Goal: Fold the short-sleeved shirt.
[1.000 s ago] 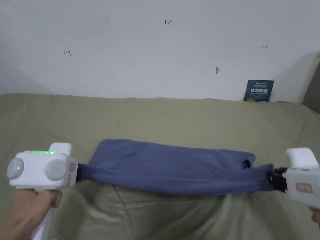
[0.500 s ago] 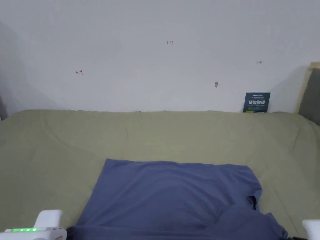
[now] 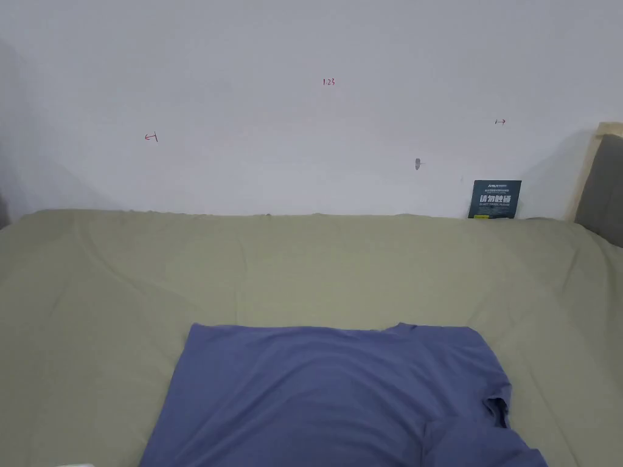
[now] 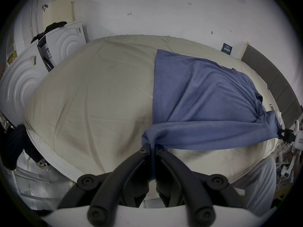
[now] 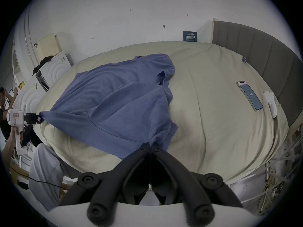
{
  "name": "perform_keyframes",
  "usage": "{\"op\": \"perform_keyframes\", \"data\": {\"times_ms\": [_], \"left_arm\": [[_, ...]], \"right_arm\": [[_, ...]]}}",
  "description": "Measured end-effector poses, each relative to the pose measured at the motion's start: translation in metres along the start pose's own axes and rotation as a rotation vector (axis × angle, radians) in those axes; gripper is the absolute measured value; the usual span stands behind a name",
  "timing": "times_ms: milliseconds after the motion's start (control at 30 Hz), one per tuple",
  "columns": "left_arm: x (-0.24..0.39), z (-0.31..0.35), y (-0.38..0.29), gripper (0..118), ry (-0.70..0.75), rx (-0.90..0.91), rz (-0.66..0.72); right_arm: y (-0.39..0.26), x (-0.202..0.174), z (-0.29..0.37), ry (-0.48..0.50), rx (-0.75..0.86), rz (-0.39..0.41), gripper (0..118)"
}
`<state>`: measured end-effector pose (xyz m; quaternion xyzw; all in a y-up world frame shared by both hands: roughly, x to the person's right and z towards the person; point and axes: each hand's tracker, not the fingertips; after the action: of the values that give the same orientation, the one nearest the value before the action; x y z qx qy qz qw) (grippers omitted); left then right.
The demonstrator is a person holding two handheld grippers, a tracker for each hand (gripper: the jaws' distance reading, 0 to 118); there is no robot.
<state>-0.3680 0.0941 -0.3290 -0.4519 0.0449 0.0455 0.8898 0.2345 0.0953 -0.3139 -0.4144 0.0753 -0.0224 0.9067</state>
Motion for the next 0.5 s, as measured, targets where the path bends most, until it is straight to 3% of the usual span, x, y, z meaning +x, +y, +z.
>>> {"op": "perform_keyframes", "data": {"times_ms": [100, 133, 167, 200, 233, 267, 300, 500], "left_arm": [[-0.002, -0.003, 0.001, 2, -0.004, 0.003, 0.003], [-0.002, -0.003, 0.000, 7, -0.010, 0.012, 0.008], [-0.002, -0.003, 0.000, 23, -0.017, 0.012, 0.012], [-0.003, -0.002, 0.000, 75, -0.016, 0.007, 0.015], [-0.005, -0.003, 0.000, 111, -0.012, 0.003, 0.015], [-0.005, -0.001, -0.001, 118, -0.014, -0.001, 0.015], [-0.003, 0.010, 0.002, 117, -0.026, 0.092, 0.025], [0.018, 0.053, 0.025, 116, -0.084, 0.192, 0.039]], "right_arm": [[0.001, -0.001, -0.004, 0.004, -0.014, -0.005, 4], [0.000, -0.001, -0.003, -0.003, -0.006, -0.012, 10], [-0.001, -0.002, -0.002, -0.020, 0.007, -0.019, 32], [-0.001, -0.003, 0.000, -0.052, 0.005, -0.009, 81], [0.000, -0.004, 0.002, -0.063, 0.002, -0.014, 113], [-0.001, -0.004, 0.007, -0.068, 0.026, -0.026, 118], [0.002, -0.006, 0.018, -0.075, 0.117, -0.032, 118], [0.030, -0.030, 0.049, -0.049, 0.237, -0.031, 118]]}}
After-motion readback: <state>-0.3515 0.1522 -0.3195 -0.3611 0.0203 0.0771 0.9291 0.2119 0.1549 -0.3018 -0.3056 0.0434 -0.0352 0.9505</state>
